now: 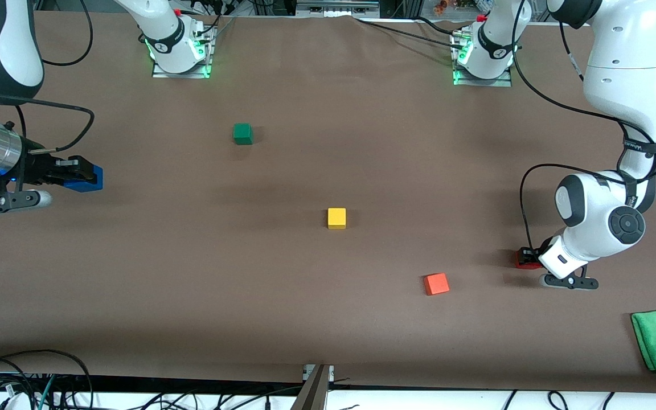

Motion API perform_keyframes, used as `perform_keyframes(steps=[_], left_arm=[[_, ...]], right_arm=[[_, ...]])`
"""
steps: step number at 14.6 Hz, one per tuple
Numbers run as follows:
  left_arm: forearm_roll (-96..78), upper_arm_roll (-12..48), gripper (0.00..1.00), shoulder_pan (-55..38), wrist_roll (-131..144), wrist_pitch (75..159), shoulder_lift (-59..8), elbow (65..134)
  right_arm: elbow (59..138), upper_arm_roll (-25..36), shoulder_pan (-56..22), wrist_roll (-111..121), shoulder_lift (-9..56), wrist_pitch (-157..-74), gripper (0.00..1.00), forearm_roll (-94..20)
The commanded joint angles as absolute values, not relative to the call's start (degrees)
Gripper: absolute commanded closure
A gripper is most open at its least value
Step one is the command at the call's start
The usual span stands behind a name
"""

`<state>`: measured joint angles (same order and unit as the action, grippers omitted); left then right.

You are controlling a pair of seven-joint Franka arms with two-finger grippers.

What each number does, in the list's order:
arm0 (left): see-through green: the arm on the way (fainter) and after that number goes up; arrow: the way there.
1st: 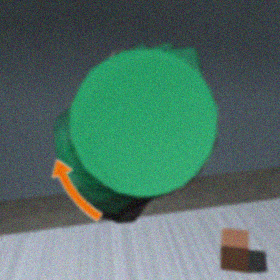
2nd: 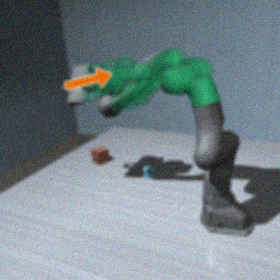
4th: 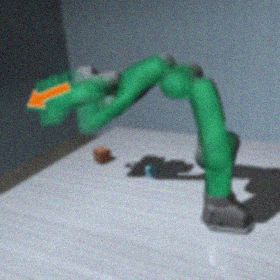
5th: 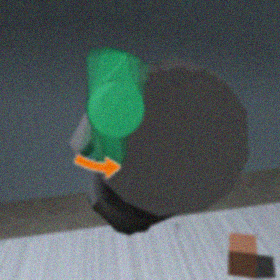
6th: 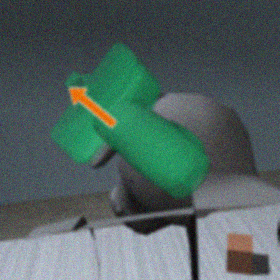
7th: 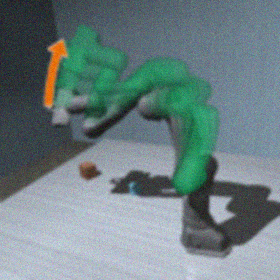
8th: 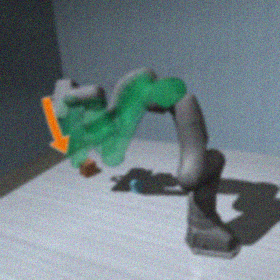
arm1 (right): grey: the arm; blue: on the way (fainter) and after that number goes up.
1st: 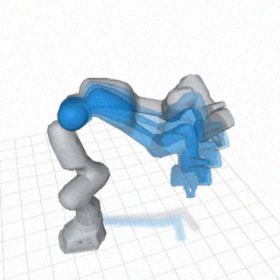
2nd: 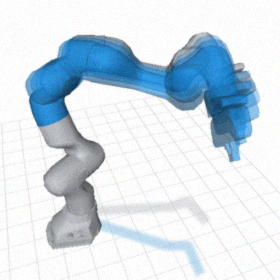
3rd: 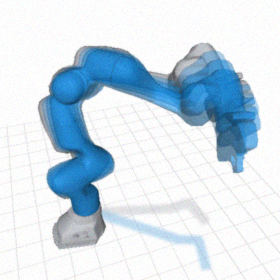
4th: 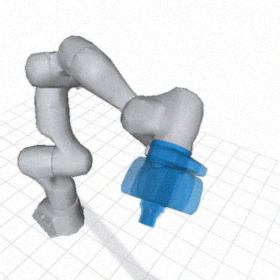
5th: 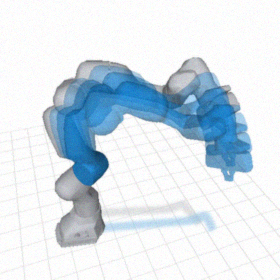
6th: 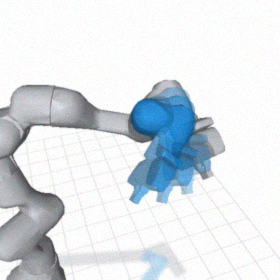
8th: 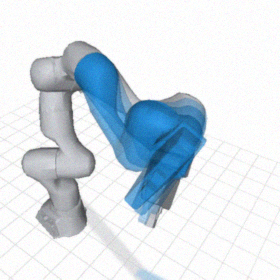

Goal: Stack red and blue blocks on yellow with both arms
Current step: 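Lift the blue block with the right gripper while the left gripper carries red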

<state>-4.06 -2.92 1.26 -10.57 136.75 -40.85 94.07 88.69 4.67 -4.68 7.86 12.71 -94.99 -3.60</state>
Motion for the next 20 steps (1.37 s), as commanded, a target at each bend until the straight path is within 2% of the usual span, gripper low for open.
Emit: perform_keyframes(steps=[1,2,6,8,12,17,20], left_arm=[[-4.0,-2.7,1.00,0.8,-8.4,136.1,-38.8,94.7],[-4.0,-2.6,1.00,0.2,-5.7,135.5,-37.6,94.7],[-4.0,-2.5,1.00,-4.5,6.5,120.4,-30.5,93.0],[-4.0,-2.5,1.00,-6.8,10.0,115.6,-28.4,92.0],[-2.9,-2.6,1.00,-15.8,26.5,114.2,-26.1,91.8],[0.7,-2.6,1.00,-27.5,45.8,107.5,-26.5,85.2],[0.8,-2.6,1.00,-33.2,53.4,106.2,-27.2,83.8]], right_arm=[[86.2,4.6,-4.9,8.9,14.6,-93.3,0.66,-4.0],[86.5,4.5,-5.1,8.9,14.5,-93.3,0.66,-4.0],[86.6,4.5,-5.1,9.0,14.6,-93.2,0.66,-4.0],[86.6,4.5,-5.1,8.9,14.6,-92.6,0.66,-4.1],[86.6,4.5,-5.1,8.8,14.6,-92.5,0.66,-4.1],[86.6,4.3,-5.9,8.4,14.6,-92.6,0.66,-4.3],[86.5,4.4,-6.9,7.9,14.6,-92.8,0.66,-4.3]])
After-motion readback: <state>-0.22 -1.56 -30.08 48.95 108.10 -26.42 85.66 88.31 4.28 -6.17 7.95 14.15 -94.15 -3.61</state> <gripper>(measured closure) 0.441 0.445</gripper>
